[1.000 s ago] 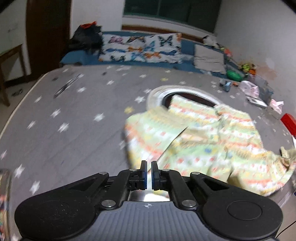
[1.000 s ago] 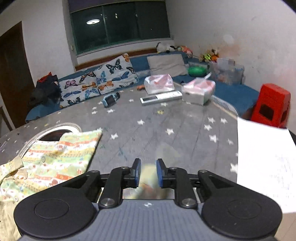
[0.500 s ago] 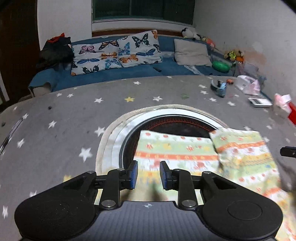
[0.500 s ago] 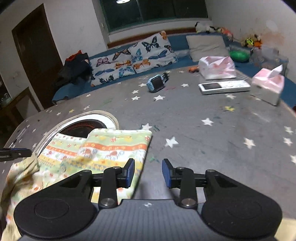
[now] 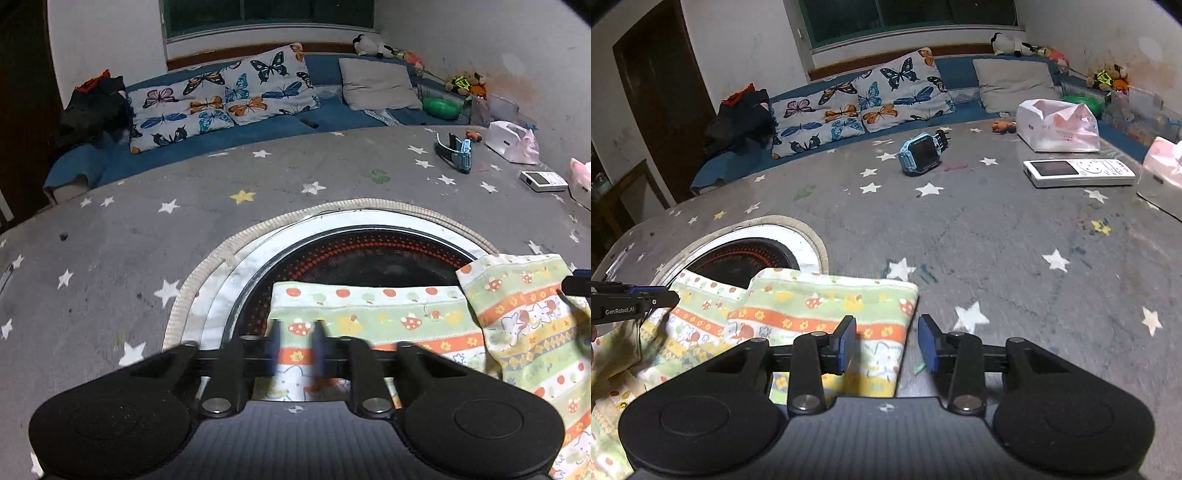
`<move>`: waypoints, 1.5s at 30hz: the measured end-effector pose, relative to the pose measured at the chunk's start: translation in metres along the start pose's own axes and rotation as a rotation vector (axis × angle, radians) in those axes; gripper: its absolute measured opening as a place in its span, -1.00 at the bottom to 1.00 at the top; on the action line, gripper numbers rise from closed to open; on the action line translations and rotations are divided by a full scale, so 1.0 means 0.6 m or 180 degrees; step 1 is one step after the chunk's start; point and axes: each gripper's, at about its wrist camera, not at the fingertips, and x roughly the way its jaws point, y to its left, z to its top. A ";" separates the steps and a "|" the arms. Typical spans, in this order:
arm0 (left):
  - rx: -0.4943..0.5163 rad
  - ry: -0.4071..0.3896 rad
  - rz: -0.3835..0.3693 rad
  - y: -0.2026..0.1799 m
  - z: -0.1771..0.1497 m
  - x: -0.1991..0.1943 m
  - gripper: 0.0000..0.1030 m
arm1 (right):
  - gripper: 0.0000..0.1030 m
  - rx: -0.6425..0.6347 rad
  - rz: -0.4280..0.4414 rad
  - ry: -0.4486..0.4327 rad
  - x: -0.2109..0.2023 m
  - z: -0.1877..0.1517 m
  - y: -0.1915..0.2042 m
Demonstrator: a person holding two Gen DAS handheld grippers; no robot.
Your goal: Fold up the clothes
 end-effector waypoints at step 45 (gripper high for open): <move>-0.0630 -0.0318 0.0649 0.111 0.023 -0.004 -0.95 | -0.79 -0.0439 -0.0066 -0.0113 0.124 0.117 0.094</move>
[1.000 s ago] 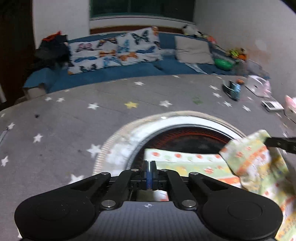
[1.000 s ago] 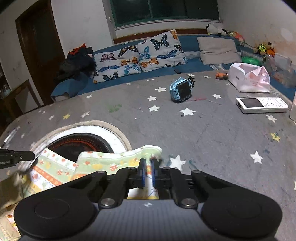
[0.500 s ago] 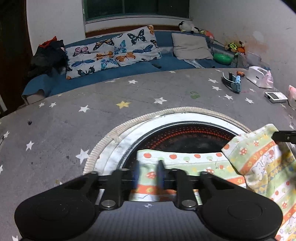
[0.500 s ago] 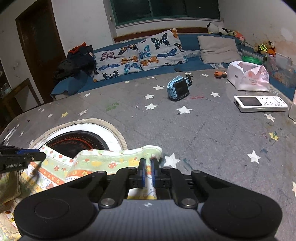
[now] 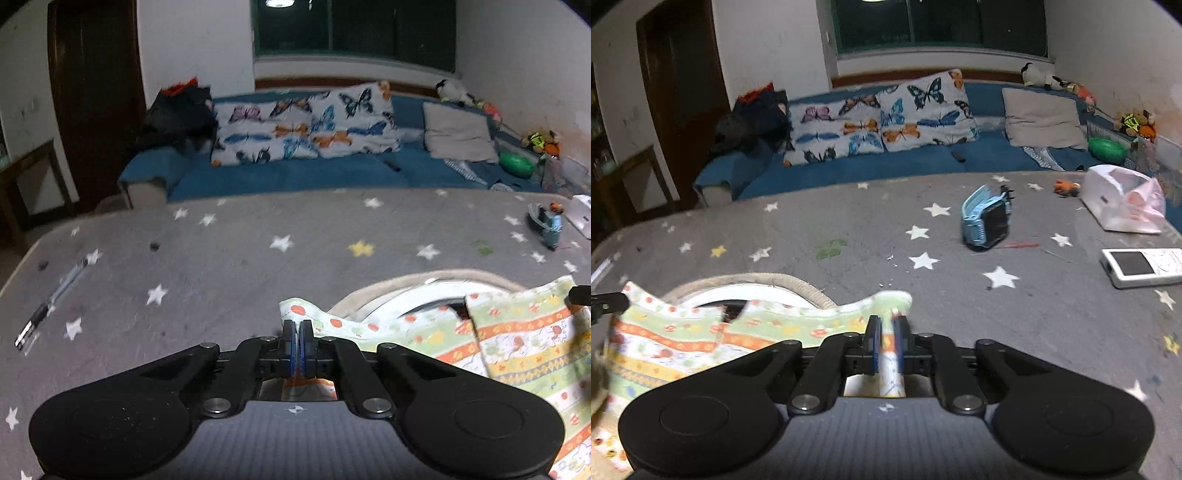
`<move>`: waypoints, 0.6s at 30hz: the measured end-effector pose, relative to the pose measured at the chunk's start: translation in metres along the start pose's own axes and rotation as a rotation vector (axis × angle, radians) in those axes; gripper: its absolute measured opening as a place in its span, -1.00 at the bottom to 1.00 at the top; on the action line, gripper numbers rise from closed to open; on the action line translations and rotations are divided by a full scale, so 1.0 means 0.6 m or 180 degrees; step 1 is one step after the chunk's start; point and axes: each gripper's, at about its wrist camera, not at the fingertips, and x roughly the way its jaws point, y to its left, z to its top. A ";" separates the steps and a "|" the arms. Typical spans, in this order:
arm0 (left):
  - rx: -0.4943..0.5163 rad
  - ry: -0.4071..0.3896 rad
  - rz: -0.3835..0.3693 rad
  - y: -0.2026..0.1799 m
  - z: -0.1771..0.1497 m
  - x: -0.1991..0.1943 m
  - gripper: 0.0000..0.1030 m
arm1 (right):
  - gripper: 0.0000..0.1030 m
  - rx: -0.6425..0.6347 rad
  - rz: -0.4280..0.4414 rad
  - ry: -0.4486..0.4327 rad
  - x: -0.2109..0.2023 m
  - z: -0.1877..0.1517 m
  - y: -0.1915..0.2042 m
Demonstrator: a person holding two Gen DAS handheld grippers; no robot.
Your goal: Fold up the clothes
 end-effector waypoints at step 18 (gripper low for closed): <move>0.0492 0.0309 -0.0497 0.008 -0.116 -0.132 -0.17 | 0.06 -0.0621 0.0711 0.0204 -0.154 -0.105 0.097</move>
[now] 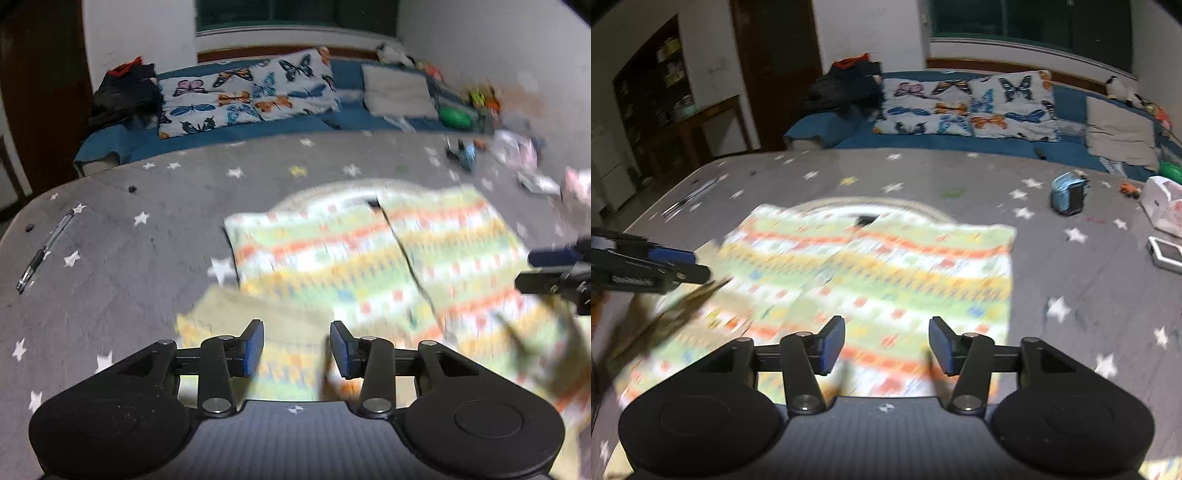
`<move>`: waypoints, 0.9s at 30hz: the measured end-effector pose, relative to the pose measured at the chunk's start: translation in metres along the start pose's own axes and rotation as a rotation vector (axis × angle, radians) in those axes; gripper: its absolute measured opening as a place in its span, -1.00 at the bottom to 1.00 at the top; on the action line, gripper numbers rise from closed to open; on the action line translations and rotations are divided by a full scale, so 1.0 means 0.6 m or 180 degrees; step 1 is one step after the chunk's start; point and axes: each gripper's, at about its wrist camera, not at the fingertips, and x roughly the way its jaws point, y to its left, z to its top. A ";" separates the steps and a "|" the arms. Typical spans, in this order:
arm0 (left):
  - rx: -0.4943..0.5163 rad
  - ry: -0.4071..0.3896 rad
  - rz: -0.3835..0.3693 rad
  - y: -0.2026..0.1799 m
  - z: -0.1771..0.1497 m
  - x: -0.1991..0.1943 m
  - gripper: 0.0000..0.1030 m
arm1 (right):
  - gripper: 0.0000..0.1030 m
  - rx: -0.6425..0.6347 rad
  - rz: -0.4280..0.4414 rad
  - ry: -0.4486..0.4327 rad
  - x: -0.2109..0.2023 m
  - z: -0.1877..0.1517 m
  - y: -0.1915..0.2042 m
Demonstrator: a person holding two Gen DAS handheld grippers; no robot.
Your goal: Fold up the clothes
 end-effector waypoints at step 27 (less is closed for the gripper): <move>-0.0880 -0.0469 0.0252 0.111 -0.115 -0.162 -0.91 | 0.49 -0.0479 0.0443 -0.0099 -0.042 -0.082 0.180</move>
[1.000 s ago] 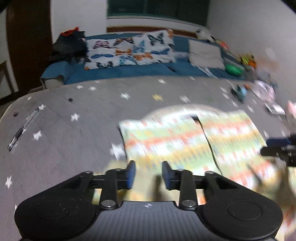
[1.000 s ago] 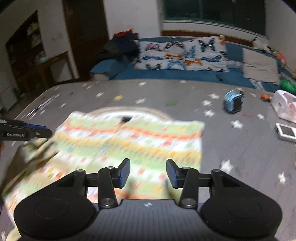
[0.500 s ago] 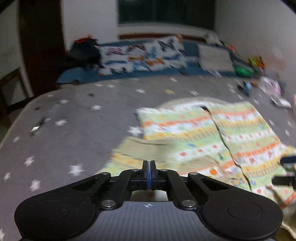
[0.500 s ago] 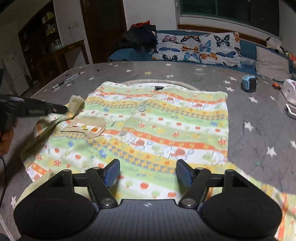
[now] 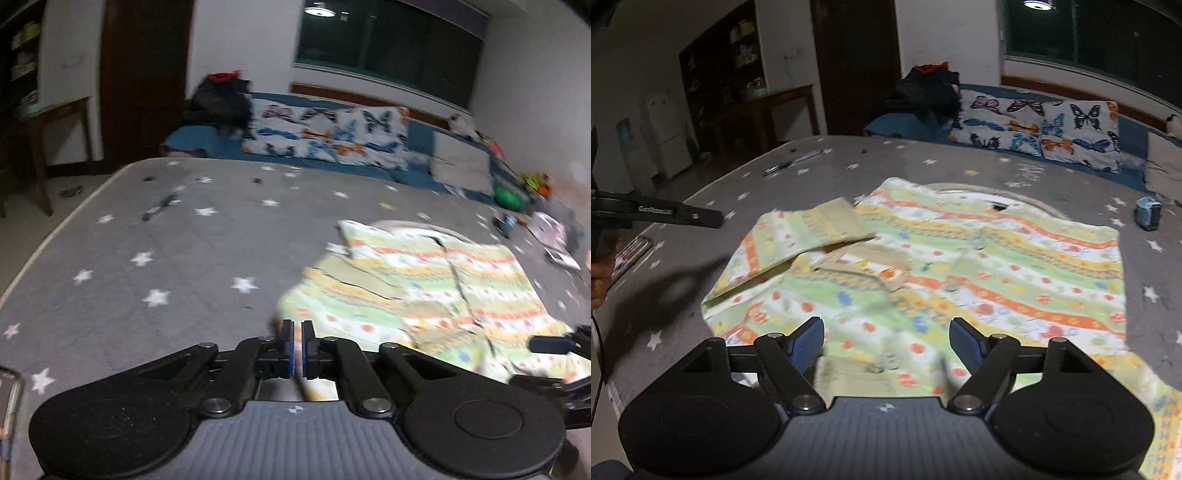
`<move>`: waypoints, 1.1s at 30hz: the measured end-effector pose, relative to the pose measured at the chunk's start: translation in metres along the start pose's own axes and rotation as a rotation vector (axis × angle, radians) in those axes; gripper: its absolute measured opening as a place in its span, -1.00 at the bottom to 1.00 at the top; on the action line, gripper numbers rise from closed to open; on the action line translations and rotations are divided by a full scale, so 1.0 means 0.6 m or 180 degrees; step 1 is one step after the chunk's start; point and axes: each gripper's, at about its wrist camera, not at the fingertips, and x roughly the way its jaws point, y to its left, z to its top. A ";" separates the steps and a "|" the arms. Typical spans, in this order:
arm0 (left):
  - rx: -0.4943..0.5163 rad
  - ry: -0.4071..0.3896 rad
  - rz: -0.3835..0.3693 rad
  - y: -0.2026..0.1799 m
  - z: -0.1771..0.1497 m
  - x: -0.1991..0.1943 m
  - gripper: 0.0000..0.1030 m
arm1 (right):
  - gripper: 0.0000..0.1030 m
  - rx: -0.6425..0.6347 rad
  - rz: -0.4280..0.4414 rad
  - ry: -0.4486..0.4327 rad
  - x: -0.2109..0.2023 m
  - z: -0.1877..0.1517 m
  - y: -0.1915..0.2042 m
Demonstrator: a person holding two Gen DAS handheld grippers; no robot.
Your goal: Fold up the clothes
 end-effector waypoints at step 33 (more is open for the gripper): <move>0.0189 -0.0101 0.0007 -0.067 0.043 0.076 -0.98 | 1.00 0.0077 -0.0208 0.0188 0.021 -0.046 0.007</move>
